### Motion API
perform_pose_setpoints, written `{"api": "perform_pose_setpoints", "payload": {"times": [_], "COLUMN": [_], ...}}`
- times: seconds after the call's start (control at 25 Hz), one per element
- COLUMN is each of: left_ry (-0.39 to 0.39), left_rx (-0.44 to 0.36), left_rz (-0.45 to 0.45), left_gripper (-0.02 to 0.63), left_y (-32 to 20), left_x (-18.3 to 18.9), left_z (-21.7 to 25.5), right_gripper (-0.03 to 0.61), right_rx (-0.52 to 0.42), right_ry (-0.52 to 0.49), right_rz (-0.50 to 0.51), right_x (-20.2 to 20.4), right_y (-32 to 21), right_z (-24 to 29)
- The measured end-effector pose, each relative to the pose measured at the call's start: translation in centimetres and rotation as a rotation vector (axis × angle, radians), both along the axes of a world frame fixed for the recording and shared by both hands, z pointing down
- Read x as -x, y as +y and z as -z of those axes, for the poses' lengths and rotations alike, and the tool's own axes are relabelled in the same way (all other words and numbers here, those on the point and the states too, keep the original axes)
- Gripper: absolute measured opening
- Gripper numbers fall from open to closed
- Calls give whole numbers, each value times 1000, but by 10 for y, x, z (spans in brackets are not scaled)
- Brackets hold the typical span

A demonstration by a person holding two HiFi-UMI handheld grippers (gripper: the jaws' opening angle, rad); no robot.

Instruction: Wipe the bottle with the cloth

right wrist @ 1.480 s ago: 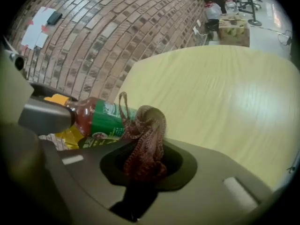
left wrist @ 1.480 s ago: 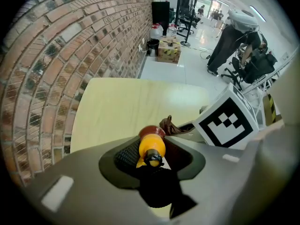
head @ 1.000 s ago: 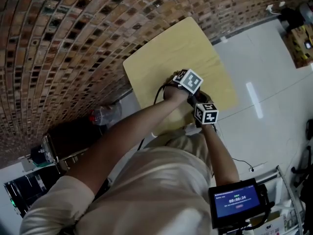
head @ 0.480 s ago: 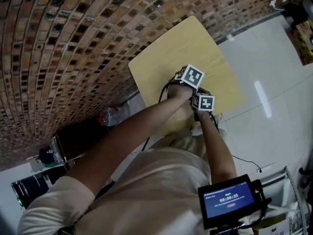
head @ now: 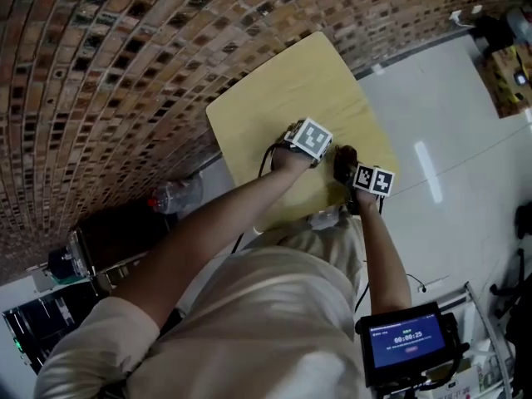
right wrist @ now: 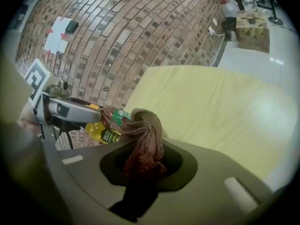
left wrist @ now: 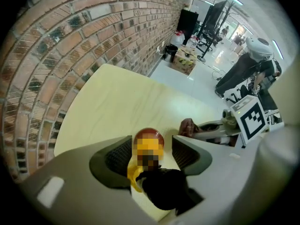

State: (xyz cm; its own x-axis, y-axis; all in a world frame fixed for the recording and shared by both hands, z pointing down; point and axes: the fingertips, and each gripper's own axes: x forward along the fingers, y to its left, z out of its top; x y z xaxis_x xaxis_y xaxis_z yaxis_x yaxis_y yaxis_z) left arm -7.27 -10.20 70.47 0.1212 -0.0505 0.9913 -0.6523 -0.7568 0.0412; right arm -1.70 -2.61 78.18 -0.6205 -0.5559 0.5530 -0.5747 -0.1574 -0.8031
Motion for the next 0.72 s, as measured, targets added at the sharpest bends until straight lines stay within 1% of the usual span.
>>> {"api": "perform_pose_setpoints", "payload": {"times": [0.08, 0.2, 0.24, 0.32, 0.4, 0.48, 0.56, 0.72], "left_ry": [37, 119, 162, 274, 376, 457, 524, 639], "left_rx": [-48, -151, -169, -198, -243, -280, -311, -384], "left_rz": [-10, 2, 24, 77, 121, 156, 186, 253], "left_gripper": [326, 364, 370, 379, 387, 391, 397, 396], "left_y": [-4, -17, -20, -23, -26, -25, -21, -8], "left_x": [-1, 2, 4, 6, 12, 23, 36, 54], "left_z": [7, 29, 39, 60, 84, 103, 120, 149], "right_gripper": [78, 78, 78, 78, 78, 78, 78, 78], "right_rx": [-29, -52, -59, -77, -97, -103, -109, -161], "right_ry": [33, 79, 93, 127, 161, 177, 186, 229], "right_rz": [-3, -34, -54, -91, -113, -132, -138, -86], "right_x": [-24, -67, -82, -111, -135, -146, -146, -137], "right_y": [9, 26, 29, 32, 34, 40, 45, 38], "right_z": [11, 28, 35, 48, 60, 69, 77, 101]}}
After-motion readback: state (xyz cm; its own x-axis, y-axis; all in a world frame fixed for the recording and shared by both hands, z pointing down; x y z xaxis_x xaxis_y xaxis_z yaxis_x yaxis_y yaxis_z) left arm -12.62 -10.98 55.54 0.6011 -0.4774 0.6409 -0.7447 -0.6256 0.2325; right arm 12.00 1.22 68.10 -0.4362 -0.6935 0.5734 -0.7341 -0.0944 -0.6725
